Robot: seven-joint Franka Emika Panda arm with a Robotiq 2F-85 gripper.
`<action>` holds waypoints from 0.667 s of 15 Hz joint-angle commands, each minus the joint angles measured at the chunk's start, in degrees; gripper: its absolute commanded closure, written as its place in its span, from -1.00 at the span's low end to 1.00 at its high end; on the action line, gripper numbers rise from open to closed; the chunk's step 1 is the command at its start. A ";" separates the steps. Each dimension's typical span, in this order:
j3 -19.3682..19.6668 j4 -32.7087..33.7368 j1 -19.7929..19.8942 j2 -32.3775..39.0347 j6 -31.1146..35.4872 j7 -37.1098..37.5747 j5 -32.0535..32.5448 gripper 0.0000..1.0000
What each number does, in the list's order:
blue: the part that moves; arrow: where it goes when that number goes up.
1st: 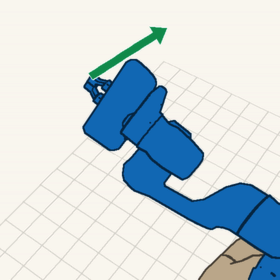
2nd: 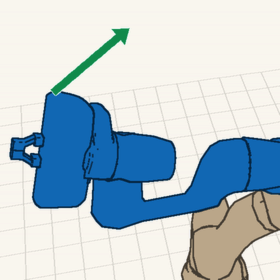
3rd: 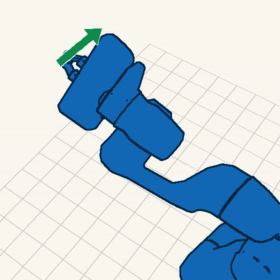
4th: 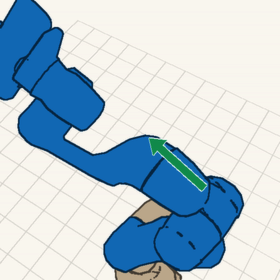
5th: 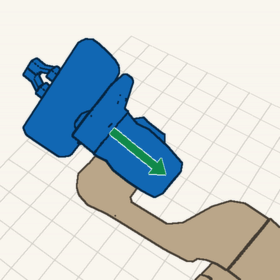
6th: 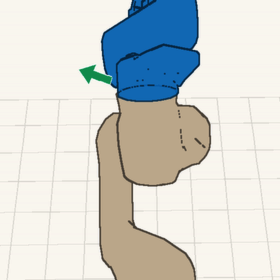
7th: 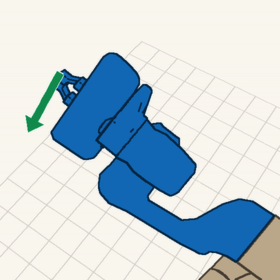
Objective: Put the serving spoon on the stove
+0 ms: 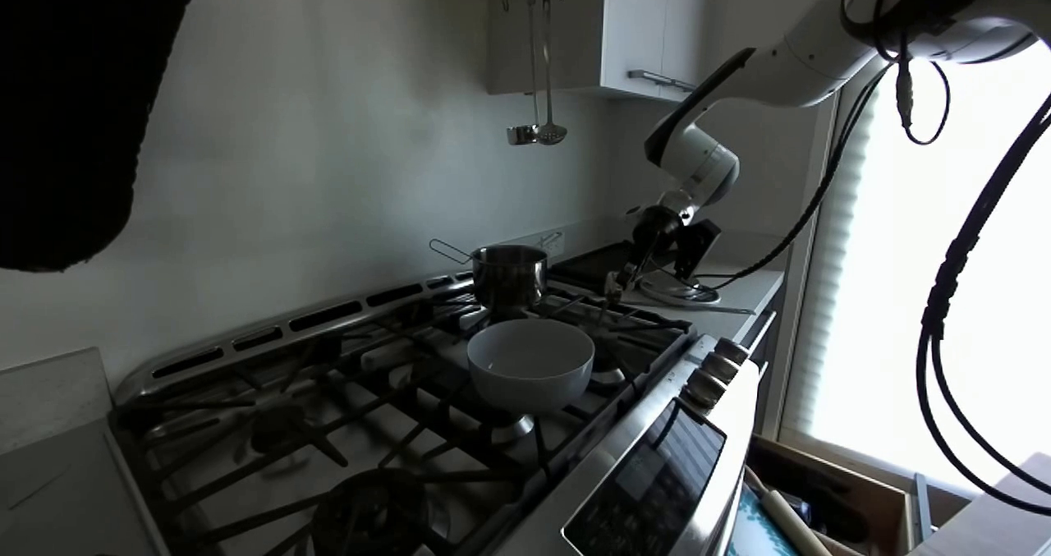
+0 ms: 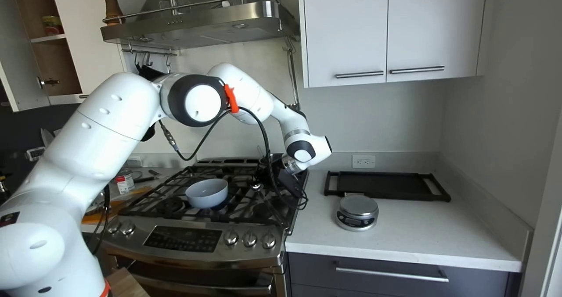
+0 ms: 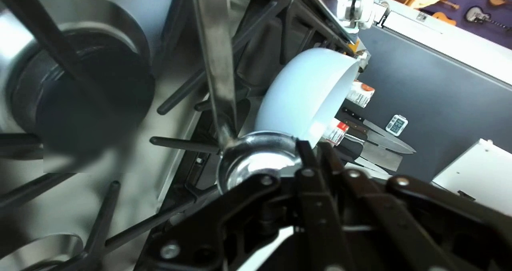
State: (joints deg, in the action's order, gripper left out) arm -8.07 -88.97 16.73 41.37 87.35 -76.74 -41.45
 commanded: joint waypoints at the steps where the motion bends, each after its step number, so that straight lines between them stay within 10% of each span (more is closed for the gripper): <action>1: 1.62 6.81 -1.98 5.20 -1.04 0.48 -0.58 0.96; 10: 1.79 16.91 -2.78 12.75 5.46 8.76 -1.74 0.96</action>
State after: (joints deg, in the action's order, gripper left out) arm -6.83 -76.20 14.40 51.15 91.34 -71.52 -41.85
